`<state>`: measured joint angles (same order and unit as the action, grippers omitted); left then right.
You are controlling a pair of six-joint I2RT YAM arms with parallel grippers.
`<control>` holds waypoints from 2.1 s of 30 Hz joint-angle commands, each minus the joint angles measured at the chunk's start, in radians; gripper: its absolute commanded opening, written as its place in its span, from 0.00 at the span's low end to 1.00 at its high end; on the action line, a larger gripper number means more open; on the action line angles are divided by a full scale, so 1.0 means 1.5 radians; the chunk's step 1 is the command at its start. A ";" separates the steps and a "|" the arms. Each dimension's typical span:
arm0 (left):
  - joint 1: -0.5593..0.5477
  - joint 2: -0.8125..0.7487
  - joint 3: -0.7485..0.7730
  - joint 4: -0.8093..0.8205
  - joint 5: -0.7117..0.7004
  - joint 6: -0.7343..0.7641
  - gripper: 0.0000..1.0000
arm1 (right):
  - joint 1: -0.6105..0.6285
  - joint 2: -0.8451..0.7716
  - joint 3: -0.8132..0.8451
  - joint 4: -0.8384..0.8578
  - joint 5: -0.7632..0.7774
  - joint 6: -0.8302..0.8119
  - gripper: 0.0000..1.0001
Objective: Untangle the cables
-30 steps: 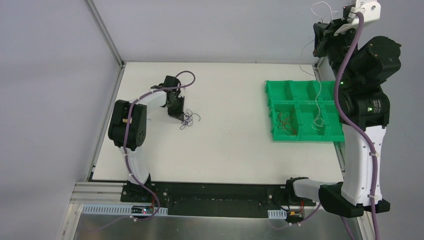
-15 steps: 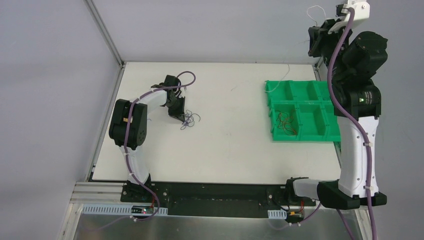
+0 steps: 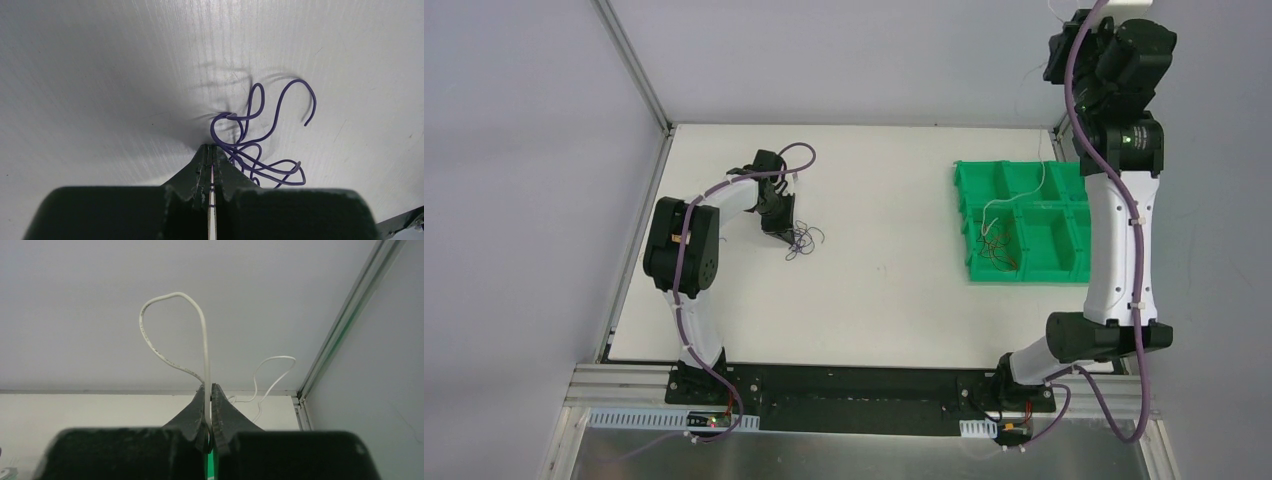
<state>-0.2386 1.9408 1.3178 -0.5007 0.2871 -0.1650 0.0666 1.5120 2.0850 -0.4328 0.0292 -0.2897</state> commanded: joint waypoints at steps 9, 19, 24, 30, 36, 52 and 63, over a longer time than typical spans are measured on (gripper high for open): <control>-0.001 0.043 0.019 -0.026 0.010 0.008 0.00 | -0.042 0.051 0.079 0.064 -0.048 0.043 0.00; -0.001 0.044 0.018 -0.026 0.008 0.008 0.00 | -0.062 0.077 0.003 0.111 -0.052 0.023 0.00; 0.000 0.042 0.011 -0.027 0.007 0.012 0.00 | -0.077 0.091 0.036 0.111 -0.050 0.035 0.00; 0.000 0.055 0.022 -0.029 0.010 0.011 0.00 | -0.081 0.118 0.101 0.104 -0.057 0.043 0.00; 0.000 0.062 0.028 -0.031 0.009 0.011 0.00 | -0.089 0.138 0.149 0.103 -0.061 0.055 0.00; 0.000 0.069 0.033 -0.036 0.007 0.012 0.00 | -0.094 0.171 0.306 0.154 -0.093 0.146 0.00; 0.000 0.072 0.034 -0.038 0.007 0.013 0.00 | -0.096 0.166 0.280 0.225 -0.078 0.126 0.00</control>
<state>-0.2382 1.9945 1.3796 -0.5293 0.3325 -0.1650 -0.0700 1.7870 2.5240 -0.1753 -0.0921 -0.1036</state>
